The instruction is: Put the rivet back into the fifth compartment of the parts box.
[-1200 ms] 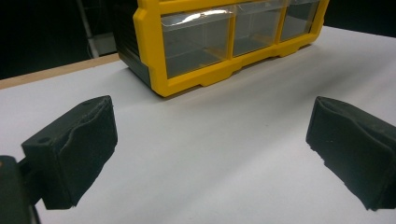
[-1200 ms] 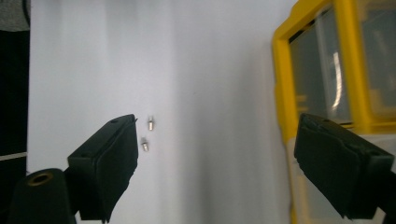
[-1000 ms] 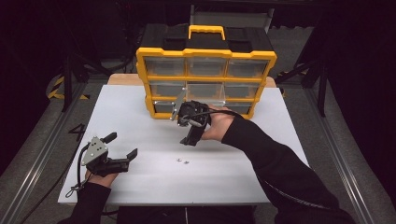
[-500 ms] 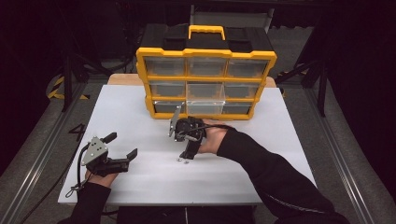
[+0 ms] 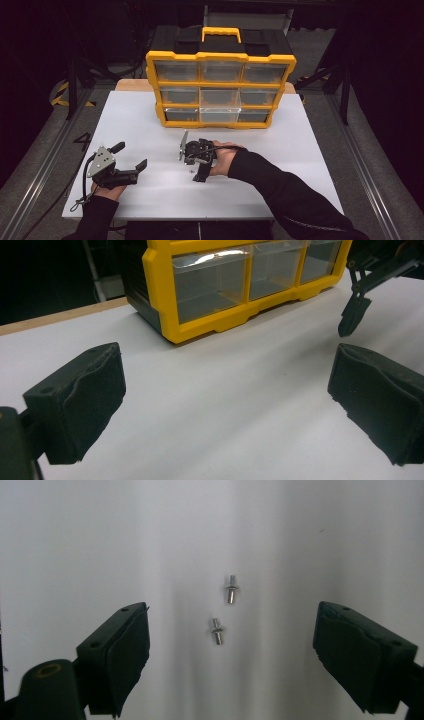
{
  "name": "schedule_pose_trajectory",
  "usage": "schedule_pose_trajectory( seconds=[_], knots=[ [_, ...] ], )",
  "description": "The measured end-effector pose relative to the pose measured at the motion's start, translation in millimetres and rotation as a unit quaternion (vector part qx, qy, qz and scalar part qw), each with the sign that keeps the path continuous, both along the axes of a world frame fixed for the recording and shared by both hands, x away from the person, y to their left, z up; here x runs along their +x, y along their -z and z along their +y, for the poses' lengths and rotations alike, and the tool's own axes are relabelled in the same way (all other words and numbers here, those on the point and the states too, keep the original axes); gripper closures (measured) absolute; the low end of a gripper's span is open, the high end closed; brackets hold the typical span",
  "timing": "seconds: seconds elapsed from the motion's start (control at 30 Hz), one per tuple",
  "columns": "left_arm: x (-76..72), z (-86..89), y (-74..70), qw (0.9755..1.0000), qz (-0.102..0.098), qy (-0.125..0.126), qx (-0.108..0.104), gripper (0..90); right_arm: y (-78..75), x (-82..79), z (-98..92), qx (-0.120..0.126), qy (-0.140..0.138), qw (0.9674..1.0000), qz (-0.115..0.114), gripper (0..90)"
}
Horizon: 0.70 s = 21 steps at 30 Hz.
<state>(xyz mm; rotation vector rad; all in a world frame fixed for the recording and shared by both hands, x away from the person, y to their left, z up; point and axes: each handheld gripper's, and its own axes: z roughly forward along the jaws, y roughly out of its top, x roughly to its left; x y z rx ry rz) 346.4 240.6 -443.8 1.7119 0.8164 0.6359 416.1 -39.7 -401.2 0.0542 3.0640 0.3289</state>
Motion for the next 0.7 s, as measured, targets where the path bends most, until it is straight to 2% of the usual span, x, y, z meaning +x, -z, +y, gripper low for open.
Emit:
schedule_pose_trajectory(
  seconds=[0.17,0.3,0.4,0.53,0.57,0.6,0.7],
  knots=[
    [0.1,-0.1,0.0,1.0000,0.000,0.000,0.000,2.8,8.3,-0.3,0.6,-0.009,-0.001,0.9999,0.009,20.0],
    [0.1,-0.3,0.2,1.0000,0.001,0.000,-0.002,2.8,16.4,2.6,-0.1,-0.017,-0.003,0.9994,0.029,32.9],
    [0.0,0.0,0.1,1.0000,0.001,0.000,-0.002,2.8,19.7,4.8,-0.5,-0.020,-0.002,0.9991,0.036,42.7],
    [0.2,-0.3,0.3,1.0000,0.002,0.000,-0.003,2.8,22.0,5.2,0.2,-0.025,-0.008,0.9988,0.041,55.8],
    [0.4,-0.3,0.3,1.0000,0.001,0.001,-0.001,2.8,22.0,5.2,0.2,-0.025,-0.008,0.9988,0.041,55.8],
    [0.3,-0.2,0.3,1.0000,0.001,0.001,0.001,2.9,21.9,4.7,1.0,-0.024,-0.010,0.9989,0.038,62.2],
    [0.3,-0.7,0.5,1.0000,0.002,0.001,0.001,3.1,21.1,5.0,1.8,-0.026,-0.016,0.9986,0.042,72.0]
  ],
)
